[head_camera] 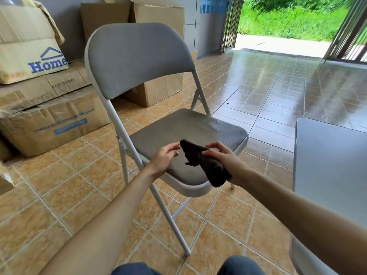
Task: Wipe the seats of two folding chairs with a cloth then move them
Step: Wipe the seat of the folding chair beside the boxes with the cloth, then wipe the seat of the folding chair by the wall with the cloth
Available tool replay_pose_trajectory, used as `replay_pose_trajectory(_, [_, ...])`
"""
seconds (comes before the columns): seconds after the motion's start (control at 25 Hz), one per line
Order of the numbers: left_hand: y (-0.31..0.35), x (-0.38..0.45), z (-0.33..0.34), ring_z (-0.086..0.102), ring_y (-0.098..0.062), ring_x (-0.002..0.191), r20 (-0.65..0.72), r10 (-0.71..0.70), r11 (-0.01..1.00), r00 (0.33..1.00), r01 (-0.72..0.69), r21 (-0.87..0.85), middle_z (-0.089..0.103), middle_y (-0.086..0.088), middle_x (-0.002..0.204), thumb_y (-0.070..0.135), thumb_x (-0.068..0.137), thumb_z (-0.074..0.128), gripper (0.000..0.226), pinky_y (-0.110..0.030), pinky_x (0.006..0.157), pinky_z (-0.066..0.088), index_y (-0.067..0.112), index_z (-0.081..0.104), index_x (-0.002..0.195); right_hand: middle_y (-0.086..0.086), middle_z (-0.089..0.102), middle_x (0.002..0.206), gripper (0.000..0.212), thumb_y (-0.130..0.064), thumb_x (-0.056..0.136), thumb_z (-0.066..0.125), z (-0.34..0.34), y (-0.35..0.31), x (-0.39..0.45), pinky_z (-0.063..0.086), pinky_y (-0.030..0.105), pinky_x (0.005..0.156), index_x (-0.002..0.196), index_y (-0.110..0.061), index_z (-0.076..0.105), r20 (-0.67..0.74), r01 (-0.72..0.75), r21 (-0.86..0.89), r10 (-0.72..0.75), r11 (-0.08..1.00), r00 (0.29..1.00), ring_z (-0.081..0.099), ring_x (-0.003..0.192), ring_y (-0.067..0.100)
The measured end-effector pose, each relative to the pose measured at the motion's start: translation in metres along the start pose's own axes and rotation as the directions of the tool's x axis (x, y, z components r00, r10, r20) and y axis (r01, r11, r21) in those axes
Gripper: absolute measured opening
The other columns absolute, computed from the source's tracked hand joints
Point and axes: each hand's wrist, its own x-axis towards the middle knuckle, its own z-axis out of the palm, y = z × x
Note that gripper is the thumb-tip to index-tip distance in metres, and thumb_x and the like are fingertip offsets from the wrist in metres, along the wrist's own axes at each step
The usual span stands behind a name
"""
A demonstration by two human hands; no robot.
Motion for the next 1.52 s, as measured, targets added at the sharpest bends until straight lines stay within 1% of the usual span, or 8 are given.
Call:
replay_pose_trajectory(0.12, [0.02,-0.003,0.008,0.061,-0.009,0.107,0.081,0.078,0.978,0.994,-0.061,-0.199,0.069,-0.004,0.117,0.016,0.093,0.054,0.033,-0.016,0.09,0.045,0.008,0.064,0.123,0.012,0.067,0.072,0.008,-0.011,0.082,0.063,-0.006,-0.006,0.001,0.048,0.02,0.046,0.089,-0.006,0.063,0.178,-0.283,0.35,0.233,0.893,0.956,0.064,0.064,0.017])
replay_pose_trajectory(0.32, [0.03,0.0,0.018,0.059,-0.01,0.073,0.018,0.045,0.978,0.999,-0.041,-0.204,0.068,-0.004,0.085,0.012,0.087,0.066,0.006,-0.01,0.06,0.045,0.01,0.068,0.093,0.021,0.069,0.087,0.072,0.002,0.024,0.094,-0.005,-0.012,-0.013,0.055,0.026,0.044,0.091,0.005,0.069,0.354,-0.344,0.539,0.164,0.769,0.921,0.071,0.069,0.029])
replay_pose_trajectory(0.44, [0.027,0.003,0.017,0.055,-0.011,0.071,0.027,-0.013,0.983,1.0,0.018,-0.182,0.064,-0.002,0.082,0.017,0.089,0.065,0.005,-0.017,0.057,0.041,0.016,0.06,0.089,0.026,0.069,0.092,0.07,0.0,0.038,0.091,-0.004,-0.02,-0.015,0.057,0.031,0.048,0.102,0.009,0.064,0.374,-0.379,0.555,0.185,0.741,0.909,0.072,0.076,0.035])
replay_pose_trajectory(0.56, [0.025,0.007,0.018,0.058,-0.015,0.07,0.001,-0.017,0.971,1.0,0.017,-0.238,0.063,-0.006,0.082,0.012,0.089,0.063,0.009,-0.019,0.055,0.044,0.014,0.055,0.086,0.029,0.061,0.121,0.067,-0.048,0.084,0.062,-0.014,-0.022,-0.007,0.062,0.041,0.067,0.125,0.005,0.056,0.406,-0.503,0.525,0.317,0.686,0.857,0.064,0.103,0.045])
replay_pose_trajectory(0.72, [0.025,0.011,0.016,0.062,-0.019,0.072,-0.097,-0.069,0.946,0.993,0.034,-0.323,0.063,-0.011,0.085,0.007,0.09,0.061,0.012,-0.02,0.056,0.053,0.013,0.054,0.082,0.03,0.051,0.136,0.094,-0.071,0.077,0.055,-0.033,-0.019,-0.001,0.05,0.053,0.095,0.132,0.004,0.05,0.411,-0.496,0.488,0.313,0.718,0.856,0.048,0.125,0.049])
replay_pose_trajectory(0.96, [0.035,0.017,0.012,0.066,-0.023,0.082,-0.058,-0.12,0.828,0.991,0.068,-0.556,0.064,-0.013,0.098,0.004,0.091,0.059,0.01,-0.027,0.057,0.06,0.007,0.053,0.099,0.028,0.058,0.126,0.061,-0.016,0.08,0.072,-0.029,-0.025,0.014,0.059,0.044,0.082,0.132,0.006,0.048,0.113,-0.275,0.313,0.252,0.909,0.961,0.064,0.103,0.039])
replay_pose_trajectory(1.32, [0.197,-0.015,-0.04,0.062,-0.024,0.093,0.127,-0.089,0.655,0.988,0.154,-0.74,0.064,-0.011,0.102,-0.014,0.089,0.044,0.03,-0.027,0.067,0.059,0.009,0.053,0.105,0.019,0.063,0.119,0.039,-0.021,0.088,0.065,-0.014,-0.195,-0.036,0.061,0.039,0.069,0.123,-0.006,0.055,-0.123,-0.202,0.418,0.276,0.886,0.953,0.066,0.101,0.03])
replay_pose_trajectory(1.52, [0.339,-0.055,-0.057,0.06,-0.019,0.088,0.22,-0.094,0.718,0.971,0.22,-0.661,0.062,-0.009,0.101,-0.013,0.084,0.041,0.035,-0.023,0.066,0.054,0.008,0.048,0.111,0.022,0.061,0.121,0.034,-0.016,0.087,0.064,-0.017,-0.349,-0.121,0.06,0.045,0.078,0.117,-0.003,0.056,-0.089,-0.261,0.396,0.32,0.88,0.943,0.062,0.109,0.037])
